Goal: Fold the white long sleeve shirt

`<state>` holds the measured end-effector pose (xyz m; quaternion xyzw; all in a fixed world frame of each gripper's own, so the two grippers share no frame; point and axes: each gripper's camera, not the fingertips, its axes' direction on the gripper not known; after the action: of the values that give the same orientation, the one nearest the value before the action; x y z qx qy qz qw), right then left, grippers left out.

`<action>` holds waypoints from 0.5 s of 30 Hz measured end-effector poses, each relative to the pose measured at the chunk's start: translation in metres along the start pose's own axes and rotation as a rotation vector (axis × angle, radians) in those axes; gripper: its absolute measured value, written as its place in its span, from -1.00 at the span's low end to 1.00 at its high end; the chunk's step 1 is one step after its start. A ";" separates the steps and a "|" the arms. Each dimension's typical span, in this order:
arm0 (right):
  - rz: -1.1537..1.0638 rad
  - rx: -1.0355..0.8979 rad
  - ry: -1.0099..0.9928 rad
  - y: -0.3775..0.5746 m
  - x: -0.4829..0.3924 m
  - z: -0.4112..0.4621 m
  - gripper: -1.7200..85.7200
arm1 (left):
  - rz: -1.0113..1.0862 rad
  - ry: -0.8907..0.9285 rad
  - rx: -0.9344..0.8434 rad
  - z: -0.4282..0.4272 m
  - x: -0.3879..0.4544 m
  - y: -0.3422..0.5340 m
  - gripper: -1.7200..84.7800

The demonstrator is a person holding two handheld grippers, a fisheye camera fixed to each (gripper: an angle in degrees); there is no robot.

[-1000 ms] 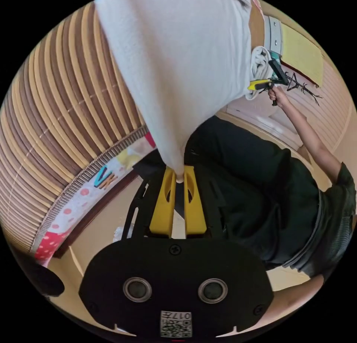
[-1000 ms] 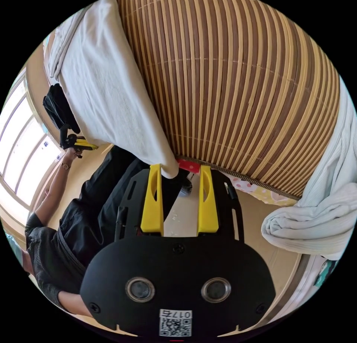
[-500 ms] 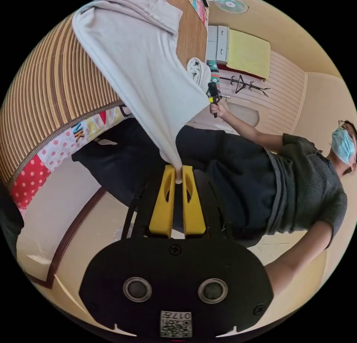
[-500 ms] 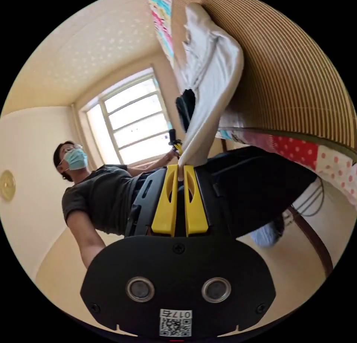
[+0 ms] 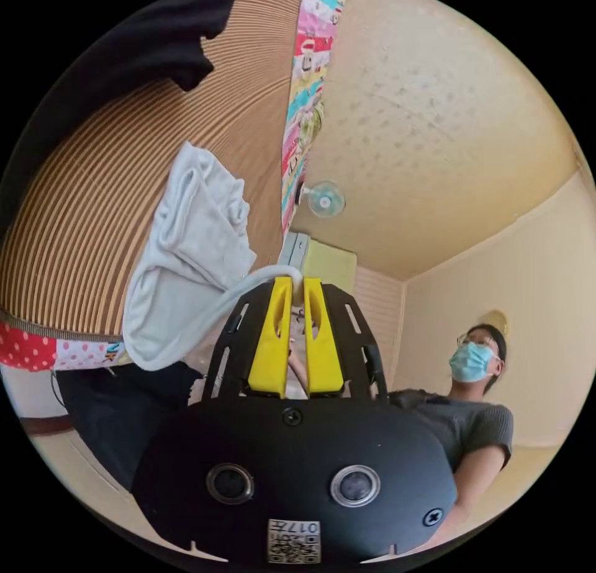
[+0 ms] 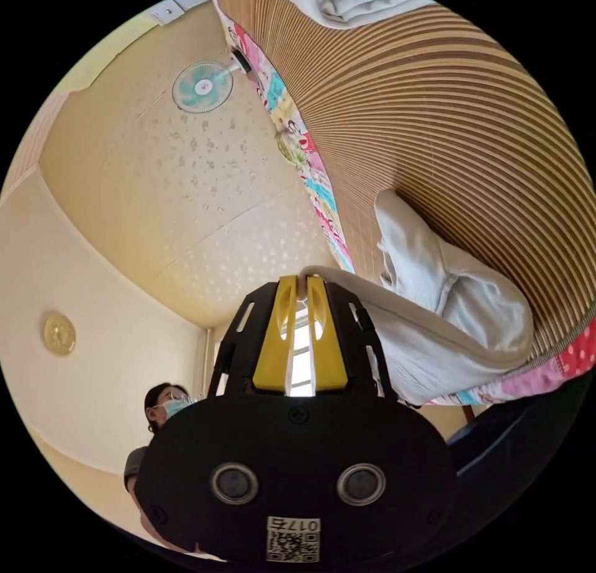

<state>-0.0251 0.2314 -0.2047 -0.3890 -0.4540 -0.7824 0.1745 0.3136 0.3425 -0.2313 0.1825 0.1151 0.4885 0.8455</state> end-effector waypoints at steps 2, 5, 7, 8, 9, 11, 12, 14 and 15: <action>-0.025 0.013 0.071 -0.034 0.005 0.034 -0.89 | -0.067 -0.050 0.122 0.015 -0.016 -0.045 -0.87; -0.027 0.051 0.121 -0.079 0.019 0.079 -0.89 | -0.113 -0.102 0.181 0.035 -0.031 -0.101 -0.87; -0.031 0.045 0.161 -0.103 0.029 0.108 -0.88 | -0.108 -0.122 0.192 0.046 -0.035 -0.129 -0.87; -0.029 0.043 0.184 -0.108 0.031 0.114 -0.87 | -0.104 -0.144 0.191 0.053 -0.038 -0.144 -0.87; -0.040 0.037 0.241 -0.114 0.034 0.122 -0.86 | -0.106 -0.161 0.186 0.056 -0.040 -0.151 -0.87; -0.080 0.000 0.365 -0.119 0.034 0.133 -0.83 | -0.134 -0.266 0.150 0.068 -0.052 -0.167 -0.85; -0.126 -0.013 0.426 -0.118 0.029 0.136 -0.80 | -0.129 -0.292 0.141 0.071 -0.054 -0.169 -0.85; -0.210 -0.025 0.508 -0.108 0.014 0.139 -0.76 | -0.050 -0.354 0.124 0.075 -0.052 -0.163 -0.74; -0.266 -0.053 0.572 -0.097 0.004 0.143 -0.72 | -0.030 -0.369 0.122 0.074 -0.051 -0.159 -0.70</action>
<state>-0.0239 0.4041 -0.2166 -0.0946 -0.4130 -0.8875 0.1809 0.4409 0.2107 -0.2301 0.3180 -0.0099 0.4261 0.8469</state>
